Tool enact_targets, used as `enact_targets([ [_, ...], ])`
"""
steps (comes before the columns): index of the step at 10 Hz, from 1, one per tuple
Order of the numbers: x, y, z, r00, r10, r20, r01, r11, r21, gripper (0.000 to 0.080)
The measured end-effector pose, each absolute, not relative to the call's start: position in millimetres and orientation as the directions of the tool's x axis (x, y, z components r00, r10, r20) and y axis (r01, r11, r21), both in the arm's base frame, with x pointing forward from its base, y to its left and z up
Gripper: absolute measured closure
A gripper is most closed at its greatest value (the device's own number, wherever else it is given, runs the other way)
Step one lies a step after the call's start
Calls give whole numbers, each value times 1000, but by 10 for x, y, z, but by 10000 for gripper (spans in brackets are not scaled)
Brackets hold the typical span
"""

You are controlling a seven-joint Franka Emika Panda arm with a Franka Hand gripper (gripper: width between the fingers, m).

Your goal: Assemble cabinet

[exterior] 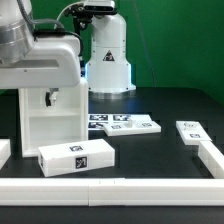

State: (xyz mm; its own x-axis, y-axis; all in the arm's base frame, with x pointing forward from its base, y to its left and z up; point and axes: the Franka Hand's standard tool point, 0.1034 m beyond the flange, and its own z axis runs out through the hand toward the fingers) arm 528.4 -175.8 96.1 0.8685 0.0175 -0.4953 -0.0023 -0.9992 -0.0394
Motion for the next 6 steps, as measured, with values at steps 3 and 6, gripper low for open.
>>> enact_targets([
  [3,5176,-1718,876,749,38,-662,-18,-997,-78,2],
  [6,5212,-1715,845,749,41,-661,-14,-997,-78,2],
])
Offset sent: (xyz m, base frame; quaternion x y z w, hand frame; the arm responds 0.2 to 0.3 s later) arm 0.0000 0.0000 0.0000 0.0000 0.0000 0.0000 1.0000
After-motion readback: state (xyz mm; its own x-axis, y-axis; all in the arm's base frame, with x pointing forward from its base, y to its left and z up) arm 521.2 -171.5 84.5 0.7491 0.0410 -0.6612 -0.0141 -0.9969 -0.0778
